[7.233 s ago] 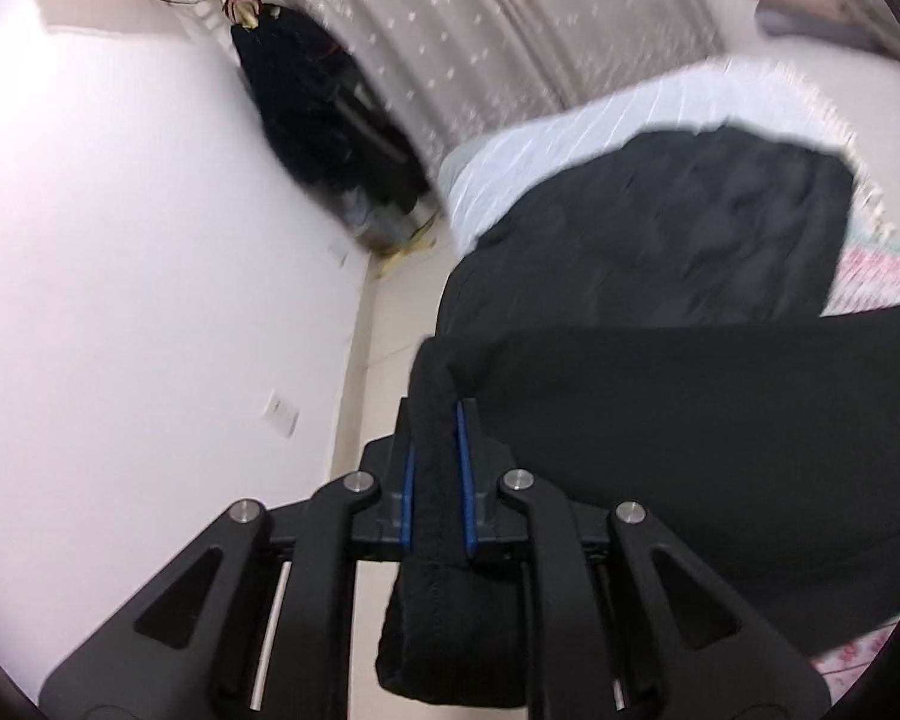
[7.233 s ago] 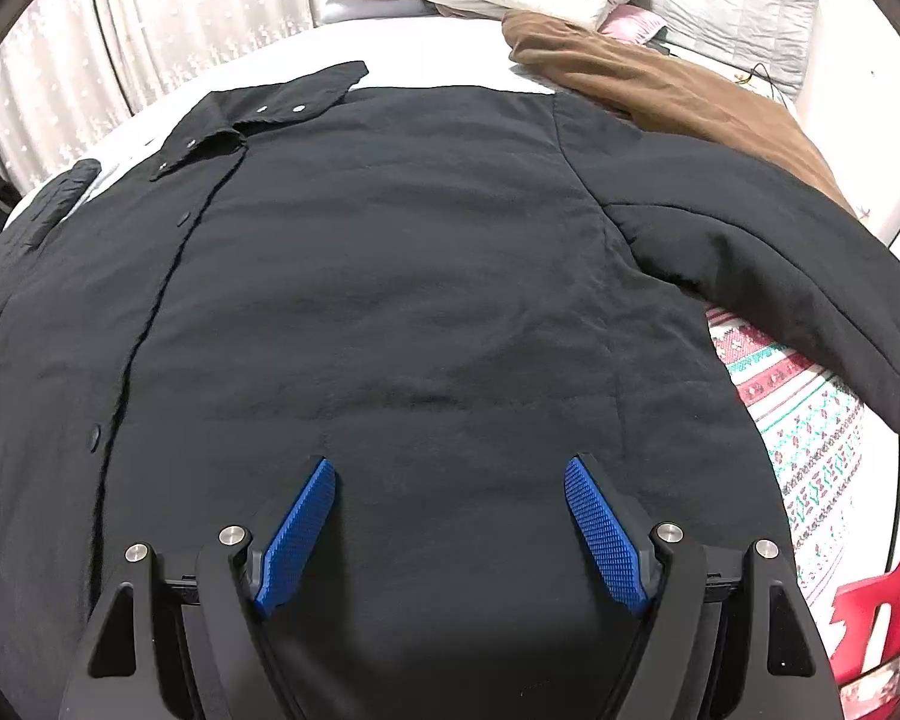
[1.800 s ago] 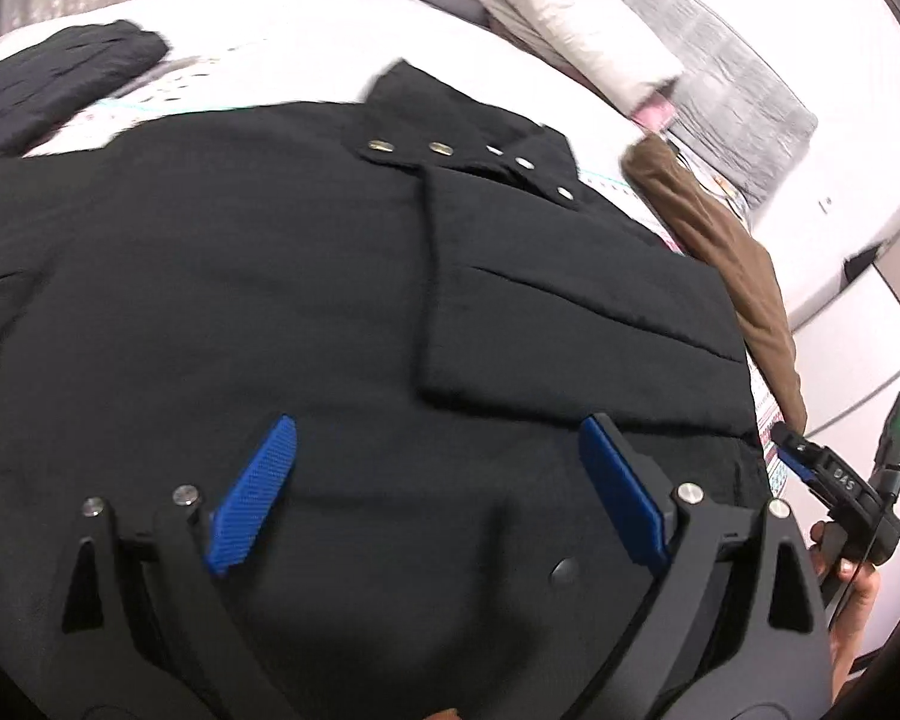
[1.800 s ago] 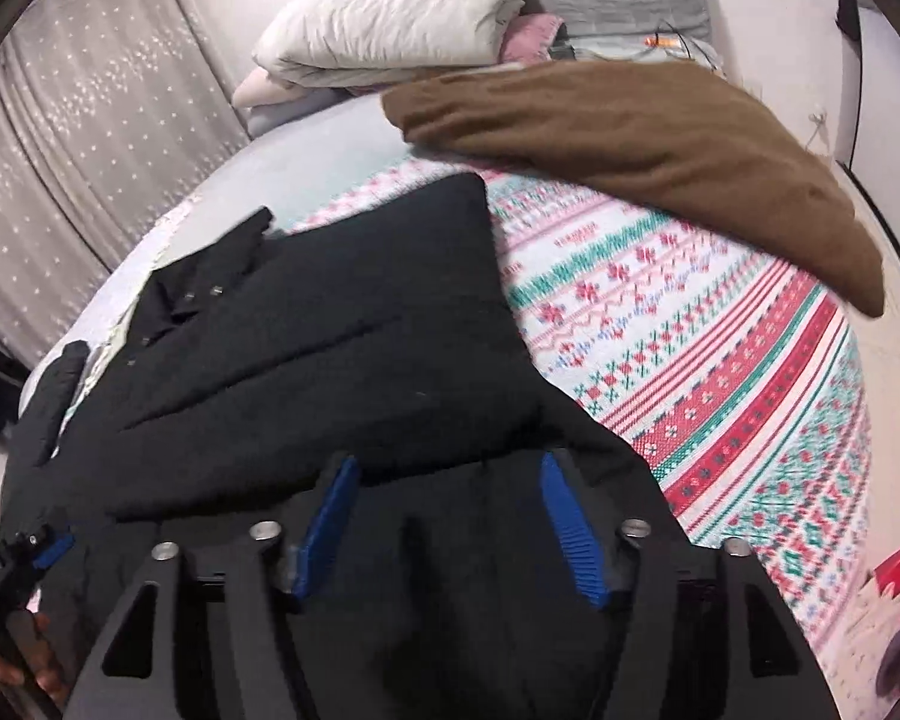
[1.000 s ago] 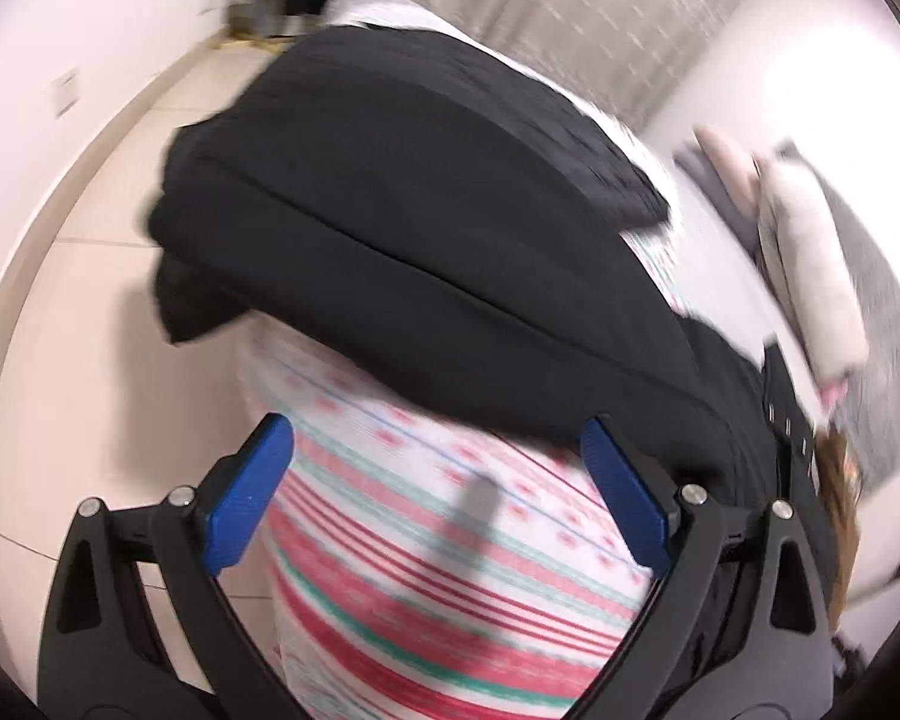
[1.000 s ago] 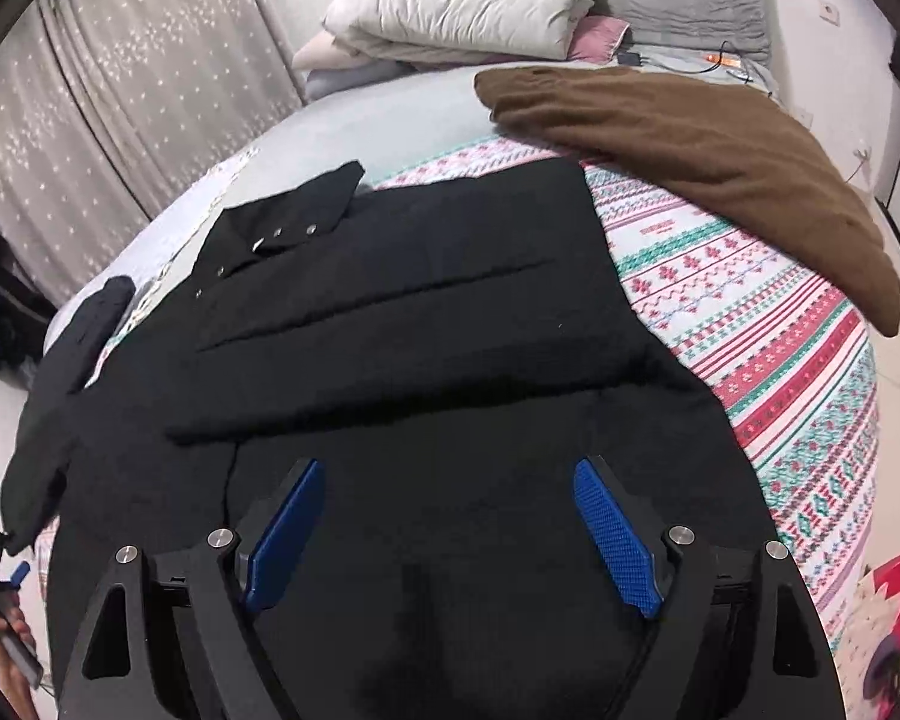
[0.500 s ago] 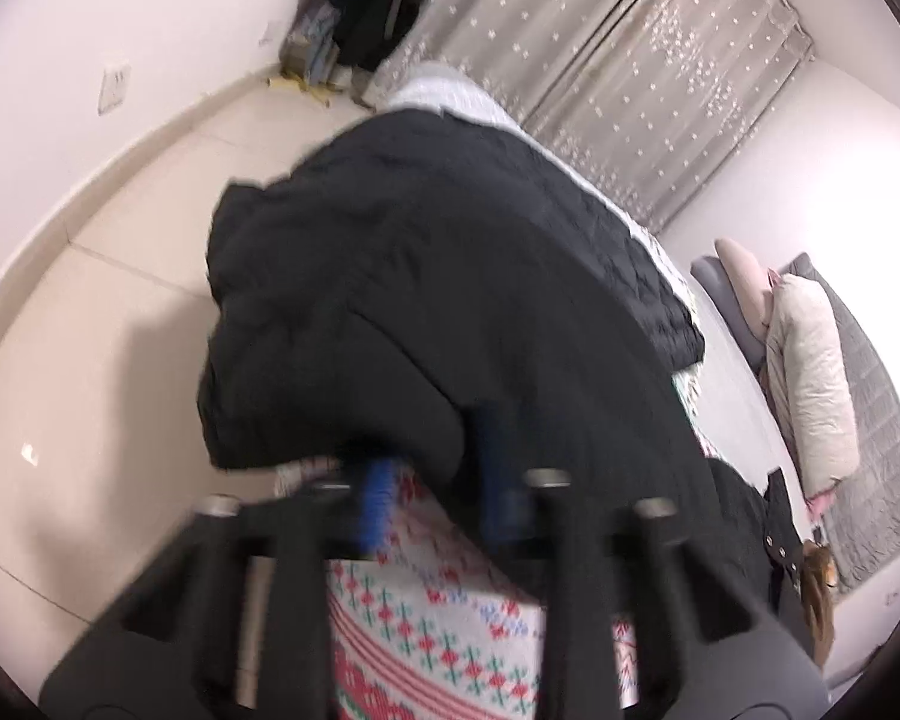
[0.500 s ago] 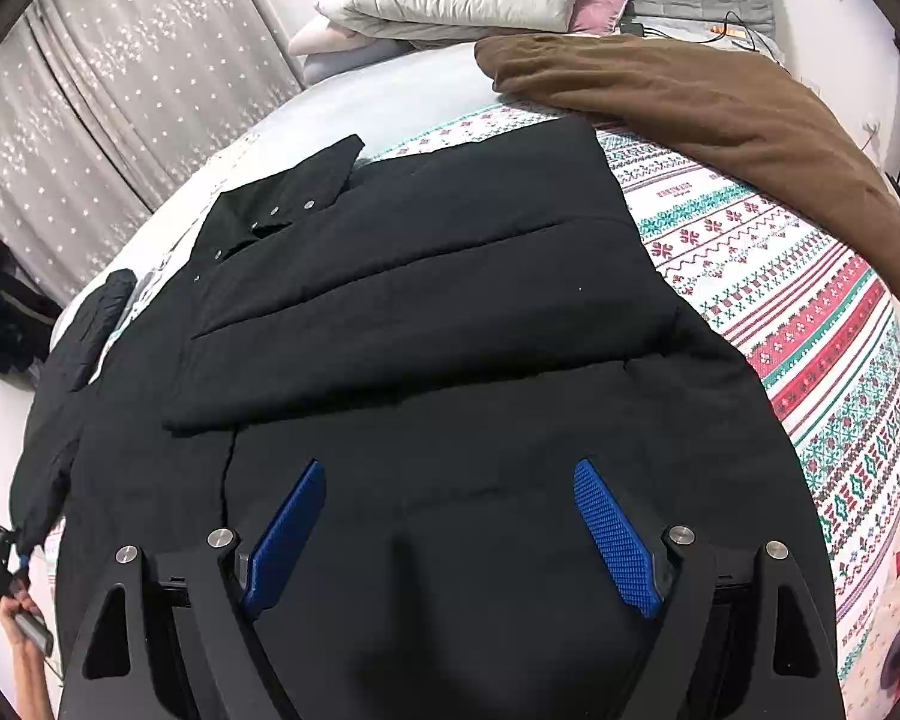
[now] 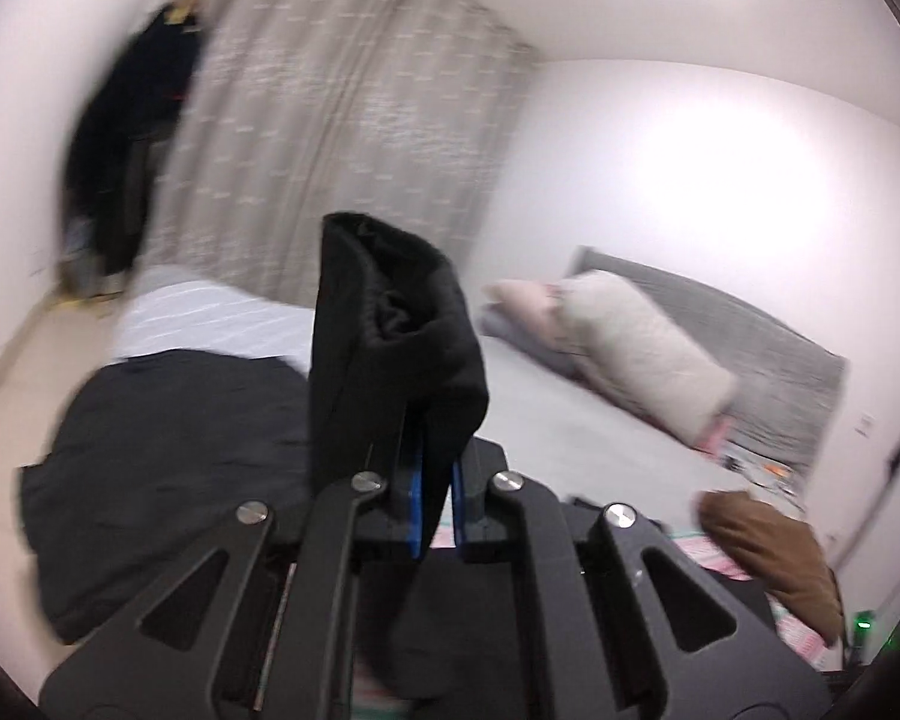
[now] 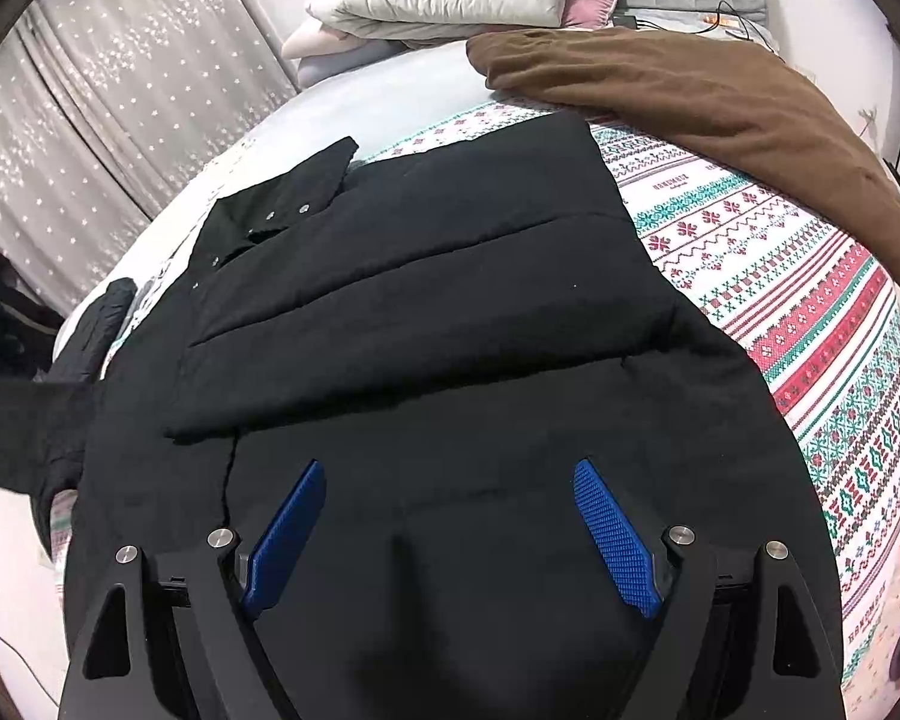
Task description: Fold large clothes
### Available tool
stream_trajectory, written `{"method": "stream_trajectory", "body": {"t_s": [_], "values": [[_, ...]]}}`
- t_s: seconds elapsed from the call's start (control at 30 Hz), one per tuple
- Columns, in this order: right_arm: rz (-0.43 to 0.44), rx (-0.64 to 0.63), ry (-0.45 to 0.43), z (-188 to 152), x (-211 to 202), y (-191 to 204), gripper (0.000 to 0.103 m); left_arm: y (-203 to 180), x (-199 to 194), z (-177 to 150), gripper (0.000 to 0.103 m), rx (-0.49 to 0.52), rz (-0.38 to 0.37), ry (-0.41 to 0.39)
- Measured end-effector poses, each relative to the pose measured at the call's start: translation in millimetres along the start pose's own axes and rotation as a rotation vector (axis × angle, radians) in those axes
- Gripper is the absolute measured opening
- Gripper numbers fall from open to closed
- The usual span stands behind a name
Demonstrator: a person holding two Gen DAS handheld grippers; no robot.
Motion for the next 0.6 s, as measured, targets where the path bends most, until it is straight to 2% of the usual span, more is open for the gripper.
{"method": "stream_trajectory", "body": {"t_s": [0.17,0.3,0.47,0.6], "values": [[0.007,-0.003,-0.001,0.7,-1.3,0.3,0.086,-84.0,33.8,-21.9,0.008,-0.001,-0.188,0.087],[0.011,0.001,-0.002,0.4,-3.1,-0.2,0.086,-131.9,64.8,-56.1,0.008,0.030,-0.274,0.199],[0.010,0.008,-0.008,0.7,-5.8,-2.3,0.086,-176.8,96.6,-109.4,0.008,0.054,-0.332,0.360],[0.003,0.015,-0.003,1.2,-5.0,-4.1,0.086,-200.0,114.2,-165.8,0.010,0.108,-0.307,0.458]]}}
Point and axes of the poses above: each gripper's, at about its wrist camera, not at the fingertips, and x roughly the way its jaws point, y to its left, z to its top, the point moved 1 cm from there along x, roughly the way its jaws point, and after that the axes turned 4 degrees about y, right-handed, at the moved point
